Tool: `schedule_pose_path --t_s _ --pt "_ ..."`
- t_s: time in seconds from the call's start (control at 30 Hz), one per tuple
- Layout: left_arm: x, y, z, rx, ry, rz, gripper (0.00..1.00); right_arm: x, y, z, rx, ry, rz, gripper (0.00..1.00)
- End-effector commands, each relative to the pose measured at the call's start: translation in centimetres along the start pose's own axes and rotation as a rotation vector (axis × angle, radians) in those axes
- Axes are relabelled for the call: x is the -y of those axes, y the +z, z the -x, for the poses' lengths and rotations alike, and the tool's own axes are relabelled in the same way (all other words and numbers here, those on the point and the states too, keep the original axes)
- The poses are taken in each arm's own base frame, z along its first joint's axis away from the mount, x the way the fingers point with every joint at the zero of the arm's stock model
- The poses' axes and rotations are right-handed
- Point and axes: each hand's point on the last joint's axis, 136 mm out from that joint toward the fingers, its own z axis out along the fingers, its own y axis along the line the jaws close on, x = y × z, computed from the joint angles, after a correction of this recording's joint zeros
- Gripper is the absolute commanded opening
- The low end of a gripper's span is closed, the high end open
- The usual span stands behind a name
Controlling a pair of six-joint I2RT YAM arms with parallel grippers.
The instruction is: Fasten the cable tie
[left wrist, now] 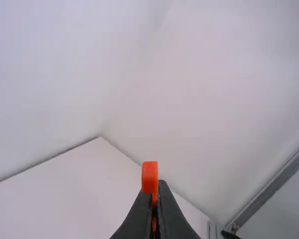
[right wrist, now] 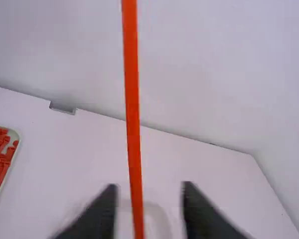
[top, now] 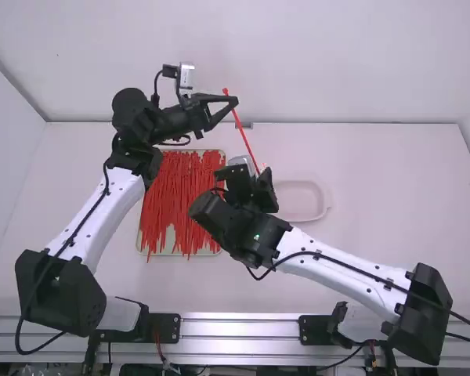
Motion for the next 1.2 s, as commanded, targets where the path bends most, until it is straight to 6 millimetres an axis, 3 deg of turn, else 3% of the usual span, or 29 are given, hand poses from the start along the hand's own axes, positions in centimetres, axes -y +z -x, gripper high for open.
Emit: schedule_pose_path --t_s 0.0,0.1,0.13,0.33,0.53,0.67,0.9,1.07,1.17 --pt "0.1 -0.5 0.3 0.002 0.034 0.0 0.01 -0.3 -0.2 0.7 0.0 -0.003 0.024 0.75" --pt "-0.4 -1.3 0.5 -0.002 0.035 0.007 0.01 -2.3 -0.5 0.1 -0.031 -0.068 0.148 0.97" --pt "-0.6 -1.6 0.6 -0.004 0.034 0.01 0.01 -3.1 -0.9 -0.1 -0.038 -0.083 0.198 0.99" --pt "-2.3 -3.0 0.4 -0.025 0.047 0.055 0.01 -6.3 -4.0 -0.3 -0.018 -0.175 0.387 0.98" --pt "-2.9 -3.3 -0.8 -0.072 0.065 0.061 0.01 -7.1 -8.4 0.9 0.077 -0.23 0.485 0.98" --pt "-1.9 -3.5 -1.5 -0.11 0.125 -0.004 0.01 -5.6 -10.6 2.4 0.142 -0.207 0.526 0.98" --pt "-1.2 -3.8 -2.2 -0.149 0.131 -0.055 0.02 0.0 -12.7 5.3 0.23 -0.081 0.677 0.98" --pt "-1.1 -3.8 -2.5 -0.16 0.118 -0.065 0.01 2.6 -13.2 5.7 0.255 -0.036 0.786 0.98" --pt "0.0 -3.8 -3.0 -0.183 0.144 -0.126 0.01 4.6 -13.3 5.6 0.274 -0.016 0.856 0.98"
